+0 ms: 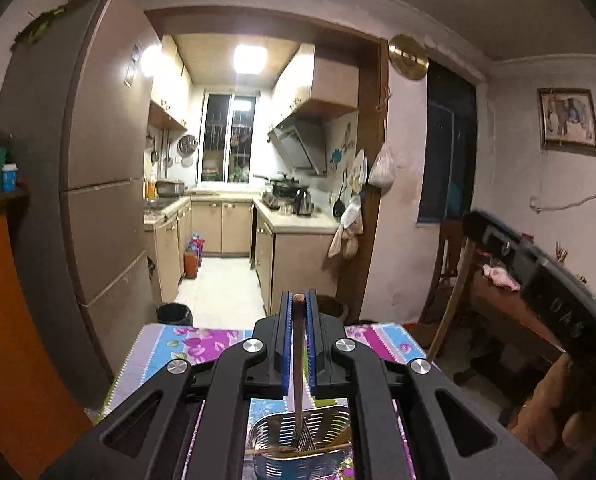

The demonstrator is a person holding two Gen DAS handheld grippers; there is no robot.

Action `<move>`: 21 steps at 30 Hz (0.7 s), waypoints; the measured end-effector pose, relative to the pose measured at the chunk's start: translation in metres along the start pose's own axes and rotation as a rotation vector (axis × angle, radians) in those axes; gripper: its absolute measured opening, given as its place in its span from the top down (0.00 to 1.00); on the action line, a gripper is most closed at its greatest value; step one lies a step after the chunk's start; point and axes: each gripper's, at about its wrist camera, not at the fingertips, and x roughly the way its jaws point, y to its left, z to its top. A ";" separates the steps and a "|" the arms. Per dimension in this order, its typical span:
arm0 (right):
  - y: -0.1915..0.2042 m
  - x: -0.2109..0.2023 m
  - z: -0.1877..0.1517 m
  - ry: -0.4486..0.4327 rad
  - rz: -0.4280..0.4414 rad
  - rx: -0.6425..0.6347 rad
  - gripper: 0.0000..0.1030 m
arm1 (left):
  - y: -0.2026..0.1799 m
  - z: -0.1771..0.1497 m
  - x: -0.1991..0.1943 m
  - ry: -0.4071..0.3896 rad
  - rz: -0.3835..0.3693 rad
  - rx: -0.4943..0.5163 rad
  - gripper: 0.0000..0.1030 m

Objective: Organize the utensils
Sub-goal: 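Lower the chopsticks into the blue holder and open both tools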

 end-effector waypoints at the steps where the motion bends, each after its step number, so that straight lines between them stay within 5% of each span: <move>1: -0.001 0.003 -0.004 0.000 -0.001 0.009 0.95 | 0.000 -0.007 0.013 0.022 0.006 0.000 0.93; 10: -0.024 0.039 -0.066 0.056 -0.015 0.106 0.95 | 0.016 -0.066 0.067 0.118 -0.003 -0.024 0.93; 19: -0.026 0.050 -0.117 0.158 -0.028 0.132 0.94 | 0.023 -0.101 0.072 0.121 -0.001 -0.011 0.92; 21: -0.024 0.048 -0.119 0.165 -0.040 0.114 0.83 | 0.024 -0.103 0.071 0.120 0.013 -0.012 0.92</move>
